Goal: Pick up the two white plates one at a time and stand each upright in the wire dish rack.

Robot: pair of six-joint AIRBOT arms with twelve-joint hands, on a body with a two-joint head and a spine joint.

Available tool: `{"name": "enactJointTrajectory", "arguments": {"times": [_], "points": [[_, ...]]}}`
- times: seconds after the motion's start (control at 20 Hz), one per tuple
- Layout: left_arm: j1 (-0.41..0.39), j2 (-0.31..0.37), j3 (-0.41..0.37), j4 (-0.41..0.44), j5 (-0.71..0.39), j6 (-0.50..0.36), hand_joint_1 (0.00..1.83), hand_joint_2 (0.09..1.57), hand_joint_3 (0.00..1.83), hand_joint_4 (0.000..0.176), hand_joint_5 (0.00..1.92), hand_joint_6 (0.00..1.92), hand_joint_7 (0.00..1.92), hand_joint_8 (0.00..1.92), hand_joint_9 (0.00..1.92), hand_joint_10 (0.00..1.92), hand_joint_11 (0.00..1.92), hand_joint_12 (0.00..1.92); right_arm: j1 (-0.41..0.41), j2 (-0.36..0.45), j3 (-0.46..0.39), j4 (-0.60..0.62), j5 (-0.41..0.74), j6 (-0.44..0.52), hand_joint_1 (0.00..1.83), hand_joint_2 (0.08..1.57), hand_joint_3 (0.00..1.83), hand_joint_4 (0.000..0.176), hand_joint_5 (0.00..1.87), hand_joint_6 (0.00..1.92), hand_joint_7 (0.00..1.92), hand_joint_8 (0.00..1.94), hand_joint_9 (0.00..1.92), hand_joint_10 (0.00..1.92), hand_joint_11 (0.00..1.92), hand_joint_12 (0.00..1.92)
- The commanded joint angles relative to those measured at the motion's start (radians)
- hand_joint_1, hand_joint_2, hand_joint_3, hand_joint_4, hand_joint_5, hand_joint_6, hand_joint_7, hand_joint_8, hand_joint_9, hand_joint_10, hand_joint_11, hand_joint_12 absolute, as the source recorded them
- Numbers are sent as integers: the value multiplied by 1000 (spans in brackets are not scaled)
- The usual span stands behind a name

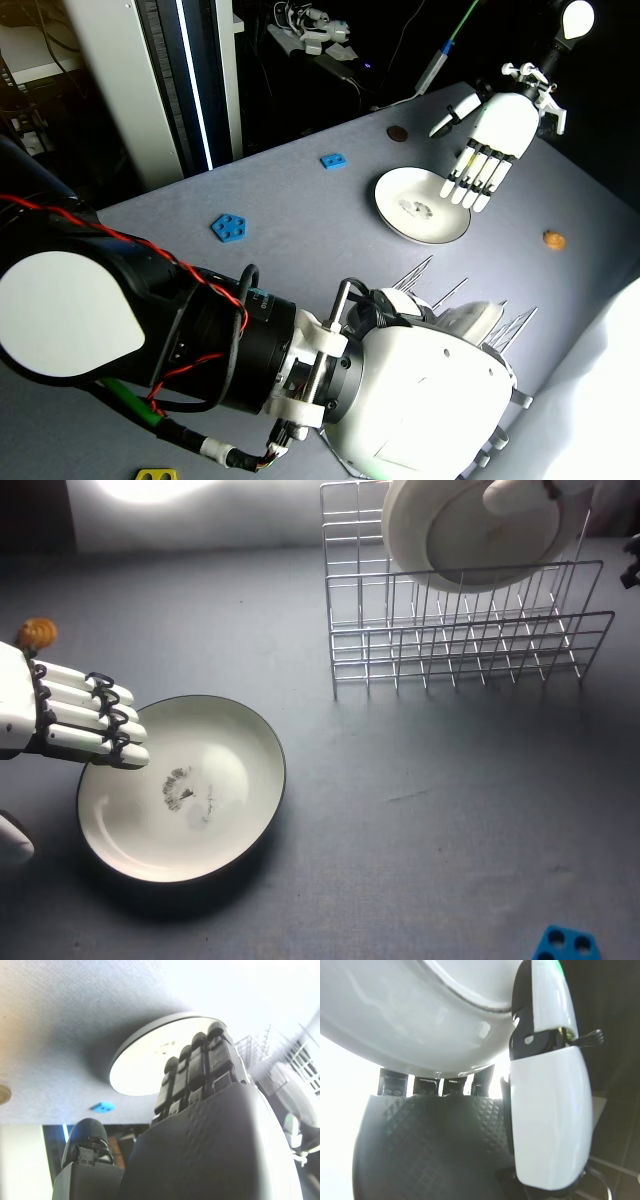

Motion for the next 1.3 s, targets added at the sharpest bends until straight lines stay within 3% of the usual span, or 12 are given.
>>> {"name": "enactJointTrajectory", "arguments": {"times": [0.0, 0.8, 0.9, 1.25], "points": [[-8, 0, 10, -53, -28, -2, 0, 1146, 3, 0, 0, 0, 0, 0, 0, 0, 0, 0, 7, 8, 8, 53, 79, 15, 1244, 1057, 0, 29, 1079, 855, 1170, 643, 1248, 10, 825, 912], [-8, -1, 12, -52, -28, -2, 0, 1151, 4, 0, 0, 0, 0, 0, 0, 0, 0, 0, -17, 1, 14, 53, 89, 4, 1236, 1075, 0, 26, 1037, 931, 1127, 705, 1219, 0, 779, 957], [-8, -1, 12, -52, -28, -2, 0, 1146, 1, 0, 0, 0, 0, 0, 0, 0, 0, 0, -18, -1, 14, 53, 89, 4, 1246, 1055, 0, 27, 1089, 847, 1176, 620, 1240, 6, 822, 933], [-8, -1, 12, -50, -28, -2, 0, 1143, 0, 0, 0, 0, 0, 0, 0, 0, 0, 0, -26, -4, 16, 56, 89, 3, 1244, 1059, 2, 27, 1080, 864, 1153, 655, 1224, 1, 800, 934]]}}
